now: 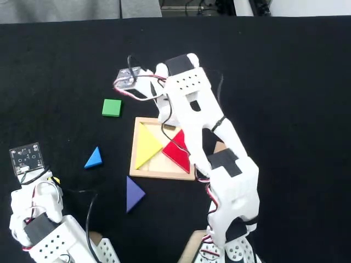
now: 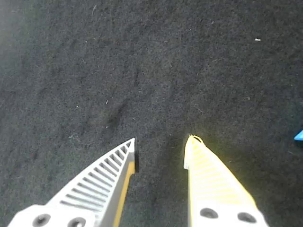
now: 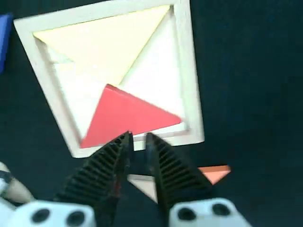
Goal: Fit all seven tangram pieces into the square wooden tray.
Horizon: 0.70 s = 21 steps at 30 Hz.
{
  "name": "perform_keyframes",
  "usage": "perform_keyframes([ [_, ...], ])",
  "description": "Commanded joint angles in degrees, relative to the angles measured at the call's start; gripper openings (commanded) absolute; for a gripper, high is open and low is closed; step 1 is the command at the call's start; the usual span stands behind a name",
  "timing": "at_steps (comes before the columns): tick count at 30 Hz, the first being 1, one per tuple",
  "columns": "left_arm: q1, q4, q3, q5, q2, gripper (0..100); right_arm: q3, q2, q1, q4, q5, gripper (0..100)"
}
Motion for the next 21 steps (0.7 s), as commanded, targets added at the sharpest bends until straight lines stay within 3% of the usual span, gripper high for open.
perform_keyframes([
  [1,0.3,0.3,1.2,0.3,-0.5,18,8.9,-0.8,1.9,-1.8,-3.3,1.1],
  [6,0.2,0.3,1.2,0.3,-0.5,18,15.8,-0.8,3.5,-10.8,-3.6,1.1],
  [13,0.2,0.3,1.2,0.3,-0.5,18,19.8,-0.8,7.1,-11.9,-2.8,1.1],
  [21,0.3,0.3,1.2,0.3,-0.5,18,30.7,-0.9,5.2,-20.9,-0.4,1.1],
])
